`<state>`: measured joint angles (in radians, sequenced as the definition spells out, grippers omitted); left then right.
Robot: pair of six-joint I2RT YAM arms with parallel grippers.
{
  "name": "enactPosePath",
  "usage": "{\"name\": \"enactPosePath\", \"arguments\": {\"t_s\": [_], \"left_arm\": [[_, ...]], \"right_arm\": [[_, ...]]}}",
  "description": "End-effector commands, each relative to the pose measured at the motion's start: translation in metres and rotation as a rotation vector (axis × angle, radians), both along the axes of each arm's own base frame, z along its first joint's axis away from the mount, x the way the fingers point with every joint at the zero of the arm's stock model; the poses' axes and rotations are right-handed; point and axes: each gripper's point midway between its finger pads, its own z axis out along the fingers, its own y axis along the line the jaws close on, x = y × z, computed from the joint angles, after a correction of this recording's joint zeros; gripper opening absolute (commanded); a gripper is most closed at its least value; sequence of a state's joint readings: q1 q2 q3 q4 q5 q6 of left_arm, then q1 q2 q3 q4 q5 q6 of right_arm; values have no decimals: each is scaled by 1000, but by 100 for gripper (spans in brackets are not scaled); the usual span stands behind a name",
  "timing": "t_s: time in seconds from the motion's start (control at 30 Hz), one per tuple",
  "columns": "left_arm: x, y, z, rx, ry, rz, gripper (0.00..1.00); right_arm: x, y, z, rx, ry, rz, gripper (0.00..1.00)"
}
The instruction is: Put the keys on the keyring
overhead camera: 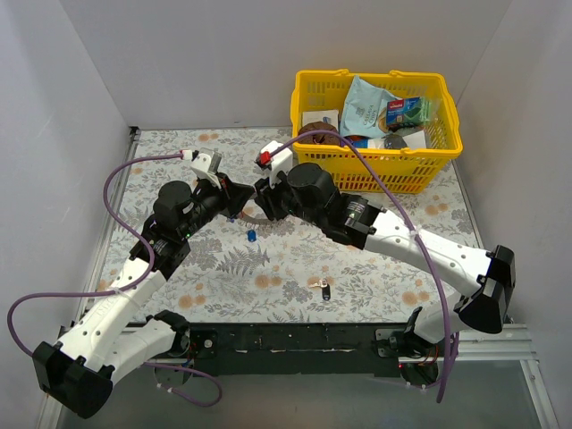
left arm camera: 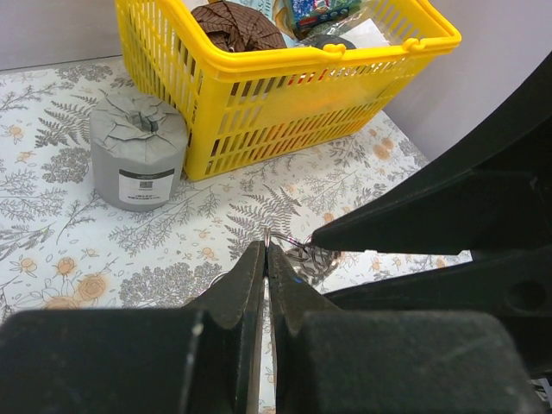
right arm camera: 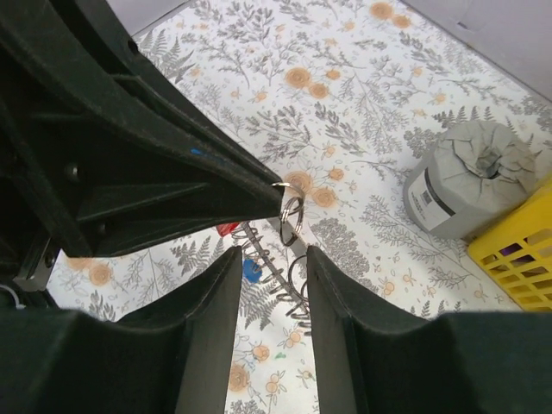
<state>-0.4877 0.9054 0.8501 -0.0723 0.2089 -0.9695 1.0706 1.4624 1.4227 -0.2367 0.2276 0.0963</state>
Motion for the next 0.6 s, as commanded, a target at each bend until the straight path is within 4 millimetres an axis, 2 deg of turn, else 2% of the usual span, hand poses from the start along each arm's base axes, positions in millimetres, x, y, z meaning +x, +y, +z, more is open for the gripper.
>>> {"name": "enactPosePath", "arguments": {"t_s": [0.0,0.13,0.3,0.43,0.53,0.57], "left_arm": [[-4,-2,34,-51,-67,-15,0],[-5,-3,35,-56,-65,-18,0],[-6,-4,38,-62,-70,-27,0],[-8,-3,37,-60,-63,-28,0],[-9,-4,36,-63,-59,-33,0],[-9,-4,37,-64,-60,-33,0]], "right_arm": [[9,-10,33,78,-93,-76,43],[9,-10,34,84,-107,-79,43],[9,-4,24,67,-97,-67,43],[13,0,27,81,-104,-74,41],[15,1,28,82,-114,-77,37],[15,2,29,81,-114,-75,32]]}}
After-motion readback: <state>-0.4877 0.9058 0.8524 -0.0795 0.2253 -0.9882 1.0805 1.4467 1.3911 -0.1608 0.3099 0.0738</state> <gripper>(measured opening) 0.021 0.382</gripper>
